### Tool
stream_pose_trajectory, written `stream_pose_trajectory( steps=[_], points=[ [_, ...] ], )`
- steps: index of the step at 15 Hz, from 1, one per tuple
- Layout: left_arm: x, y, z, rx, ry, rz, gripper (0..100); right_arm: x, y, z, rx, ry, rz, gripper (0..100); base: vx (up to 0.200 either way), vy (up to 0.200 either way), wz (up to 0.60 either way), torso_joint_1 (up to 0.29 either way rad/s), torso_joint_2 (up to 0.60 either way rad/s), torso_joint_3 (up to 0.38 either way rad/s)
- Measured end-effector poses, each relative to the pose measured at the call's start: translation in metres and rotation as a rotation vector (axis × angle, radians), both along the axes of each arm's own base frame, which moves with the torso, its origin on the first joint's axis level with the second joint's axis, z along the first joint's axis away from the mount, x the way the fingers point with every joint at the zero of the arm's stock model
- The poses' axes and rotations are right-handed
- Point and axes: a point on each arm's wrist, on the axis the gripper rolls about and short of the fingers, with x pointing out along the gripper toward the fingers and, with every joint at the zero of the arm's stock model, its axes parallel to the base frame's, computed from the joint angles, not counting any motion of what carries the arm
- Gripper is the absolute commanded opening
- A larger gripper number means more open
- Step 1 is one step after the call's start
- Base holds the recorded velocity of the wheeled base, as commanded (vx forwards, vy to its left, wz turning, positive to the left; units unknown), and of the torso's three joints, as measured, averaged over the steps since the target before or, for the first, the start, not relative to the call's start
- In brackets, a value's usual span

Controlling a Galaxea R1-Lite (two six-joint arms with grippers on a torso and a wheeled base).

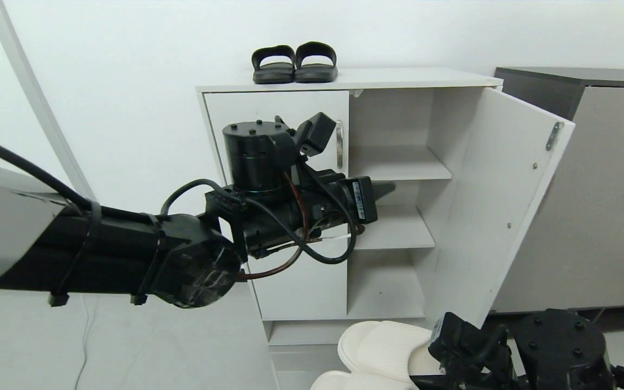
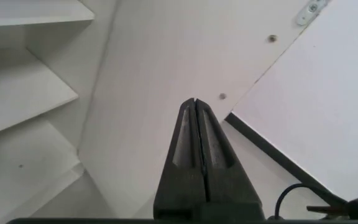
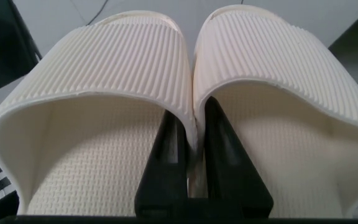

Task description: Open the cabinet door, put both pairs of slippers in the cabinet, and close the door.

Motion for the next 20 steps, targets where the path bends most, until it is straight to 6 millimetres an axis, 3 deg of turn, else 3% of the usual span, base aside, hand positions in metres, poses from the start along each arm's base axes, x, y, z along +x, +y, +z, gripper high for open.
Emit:
stream_pose_trajectory(
  steps=[4,7,12,15,20],
  points=[
    [-0.003,0.049,0.003,0.028,-0.008,0.143,0,0.028,0.008,0.008,0.048,-0.006,-0.192,0,0.0,0.0,0.0,0.0,0.0,0.0],
    [-0.029,0.094,0.01,0.048,-0.031,0.239,0,0.058,0.02,0.019,0.087,-0.069,-0.443,0,0.0,0.0,0.0,0.0,0.0,0.0],
    [-0.103,0.174,0.001,0.093,-0.05,0.513,0,0.111,0.025,0.016,0.077,-0.151,-0.763,0,0.0,0.0,0.0,0.0,0.0,0.0],
    [-0.155,0.212,-0.021,0.175,-0.034,0.699,0,0.12,0.027,0.009,0.061,-0.147,-0.785,0,0.0,0.0,0.0,0.0,0.0,0.0],
    [-0.246,0.237,-0.06,0.262,-0.018,0.986,0,0.121,0.029,0.004,0.047,-0.143,-0.781,0,0.0,0.0,0.0,0.0,0.0,0.0]
  ],
)
